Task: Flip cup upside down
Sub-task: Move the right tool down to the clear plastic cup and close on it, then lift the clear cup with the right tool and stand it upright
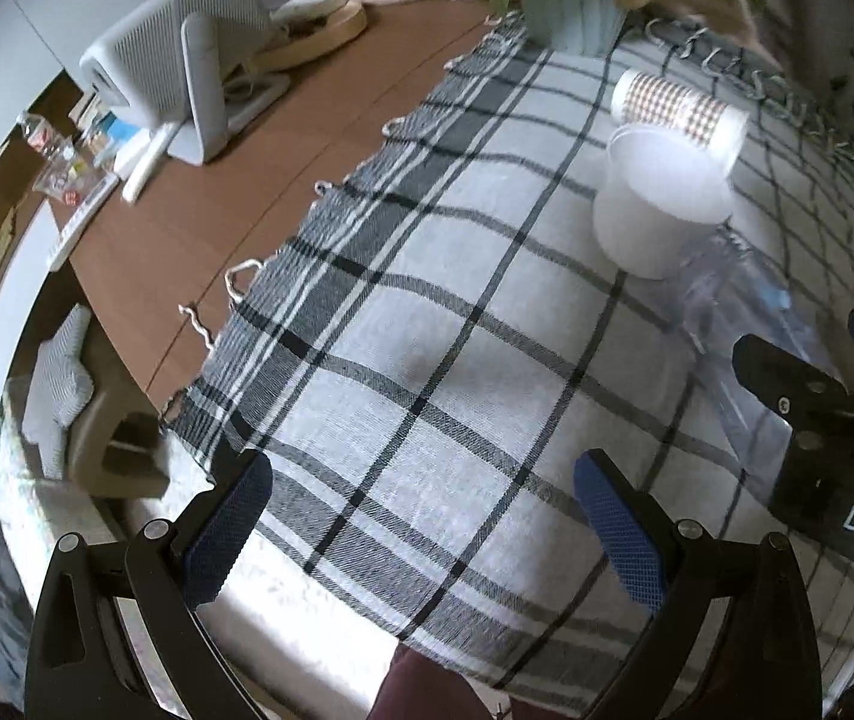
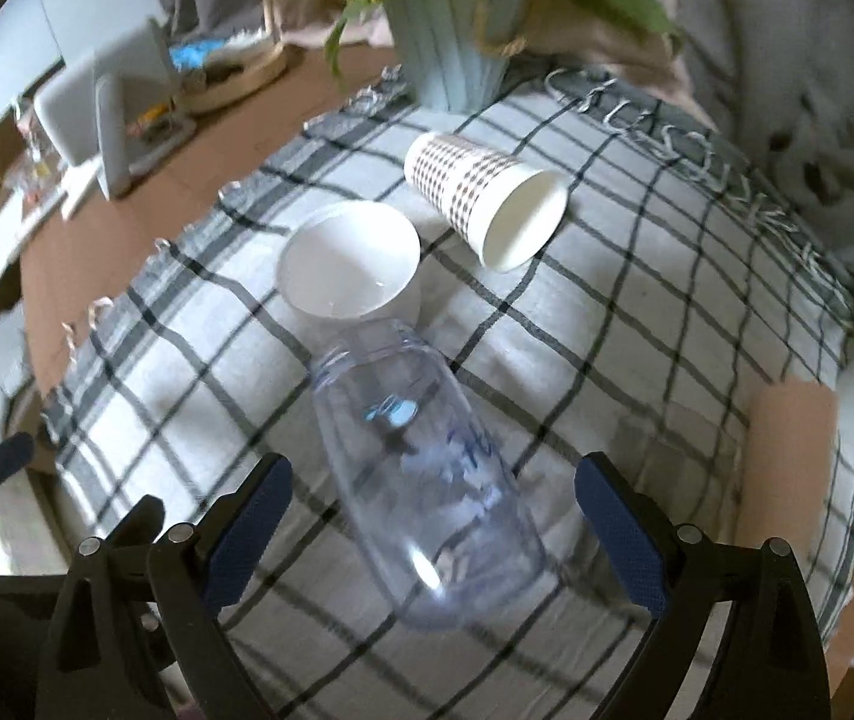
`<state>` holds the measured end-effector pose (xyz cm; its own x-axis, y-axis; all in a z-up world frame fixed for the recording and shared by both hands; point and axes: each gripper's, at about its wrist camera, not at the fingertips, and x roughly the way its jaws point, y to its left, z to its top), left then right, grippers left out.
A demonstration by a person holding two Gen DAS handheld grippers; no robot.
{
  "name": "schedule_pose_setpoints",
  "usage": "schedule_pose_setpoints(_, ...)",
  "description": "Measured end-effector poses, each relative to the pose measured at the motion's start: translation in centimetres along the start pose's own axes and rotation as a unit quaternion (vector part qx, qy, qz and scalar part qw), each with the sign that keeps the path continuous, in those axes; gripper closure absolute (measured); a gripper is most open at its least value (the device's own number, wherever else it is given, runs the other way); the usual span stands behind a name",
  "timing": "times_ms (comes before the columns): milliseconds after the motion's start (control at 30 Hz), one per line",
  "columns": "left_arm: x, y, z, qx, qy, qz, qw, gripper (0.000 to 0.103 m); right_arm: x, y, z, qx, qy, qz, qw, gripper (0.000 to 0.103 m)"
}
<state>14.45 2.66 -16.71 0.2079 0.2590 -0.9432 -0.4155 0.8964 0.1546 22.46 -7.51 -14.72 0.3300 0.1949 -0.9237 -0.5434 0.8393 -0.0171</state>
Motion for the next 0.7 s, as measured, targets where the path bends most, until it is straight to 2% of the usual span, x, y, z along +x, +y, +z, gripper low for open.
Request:
schedule_pose_setpoints(167, 1.5, -0.4, 0.2, -0.011, 0.017, 0.012, 0.9997, 0.001, 3.0, 0.0, 0.7, -0.028, 0.039, 0.019, 0.999, 0.012)
schedule_pose_setpoints(333, 1.8, -0.5, 0.4, -0.010, 0.018, 0.015, 0.9997, 0.001, 4.6, 0.1, 0.8, -0.037, 0.058, 0.035, 0.997, 0.014)
schedule_pose_setpoints(433, 1.8, -0.5, 0.6, 0.004, 0.017, 0.017, 0.9997, 0.001, 5.7, -0.1, 0.7, -0.027, 0.078, 0.047, 0.995, 0.023)
schedule_pose_setpoints(567, 2.0, -0.2, 1.2, 0.023, 0.012, 0.020, 0.9995, 0.001, 5.8, -0.4, 0.5, -0.006, 0.078, 0.045, 0.996, 0.026)
schedule_pose_setpoints(700, 2.2, 0.4, 2.0, 0.053, 0.005, 0.003, 0.9986, 0.001, 5.4, -0.8, 0.4, 0.027, 0.075, 0.041, 0.996, 0.026)
